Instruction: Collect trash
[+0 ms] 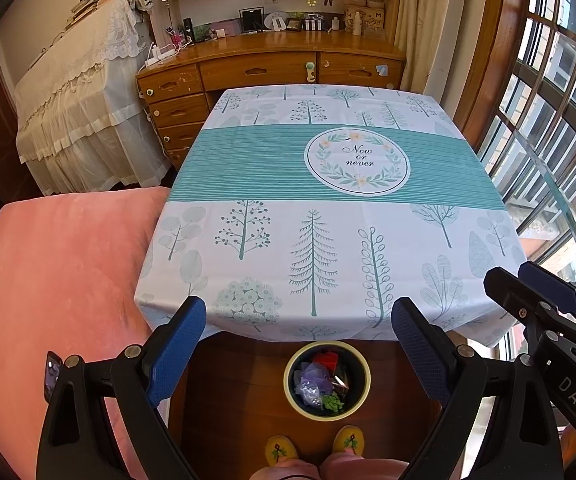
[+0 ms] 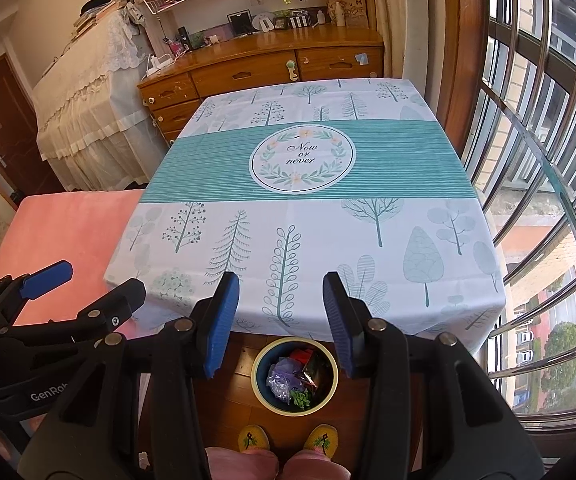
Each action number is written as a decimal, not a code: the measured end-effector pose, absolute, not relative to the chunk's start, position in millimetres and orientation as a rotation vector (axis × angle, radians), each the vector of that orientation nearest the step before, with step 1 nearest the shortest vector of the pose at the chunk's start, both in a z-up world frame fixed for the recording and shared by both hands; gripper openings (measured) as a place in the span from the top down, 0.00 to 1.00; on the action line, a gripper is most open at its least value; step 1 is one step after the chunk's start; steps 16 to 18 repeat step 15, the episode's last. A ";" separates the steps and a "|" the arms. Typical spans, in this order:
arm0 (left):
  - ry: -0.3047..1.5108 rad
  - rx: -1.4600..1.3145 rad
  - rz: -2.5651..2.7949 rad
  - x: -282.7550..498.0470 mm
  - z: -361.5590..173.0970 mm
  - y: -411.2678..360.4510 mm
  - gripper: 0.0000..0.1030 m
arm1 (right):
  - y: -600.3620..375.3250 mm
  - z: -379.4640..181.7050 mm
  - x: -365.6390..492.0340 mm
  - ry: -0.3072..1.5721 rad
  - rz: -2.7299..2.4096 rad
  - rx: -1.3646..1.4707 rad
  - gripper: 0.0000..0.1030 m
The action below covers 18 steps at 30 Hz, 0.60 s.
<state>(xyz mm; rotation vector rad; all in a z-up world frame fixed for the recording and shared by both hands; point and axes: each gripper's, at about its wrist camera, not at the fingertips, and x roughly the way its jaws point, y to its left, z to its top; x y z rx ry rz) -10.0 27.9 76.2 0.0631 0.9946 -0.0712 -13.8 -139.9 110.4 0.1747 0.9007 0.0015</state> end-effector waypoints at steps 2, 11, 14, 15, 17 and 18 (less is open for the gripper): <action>0.997 0.062 -0.071 -10.4 76.1 28.1 0.08 | -137.8 110.2 -14.4 0.902 0.001 0.174 0.61; 0.998 0.065 -0.075 -10.2 78.1 30.2 0.08 | -141.9 110.3 -15.0 0.900 0.001 0.172 0.61; 0.995 0.064 -0.072 -10.7 78.4 29.4 0.08 | -142.0 110.1 -15.2 0.898 0.001 0.171 0.61; 0.994 0.064 -0.072 -11.3 78.8 28.9 0.08 | -145.9 110.1 -14.2 0.897 0.001 0.171 0.61; 0.994 0.064 -0.072 -11.3 78.8 28.9 0.08 | -145.9 110.1 -14.2 0.897 0.001 0.171 0.61; 0.994 0.064 -0.072 -11.3 78.8 28.9 0.08 | -145.9 110.1 -14.2 0.897 0.001 0.171 0.61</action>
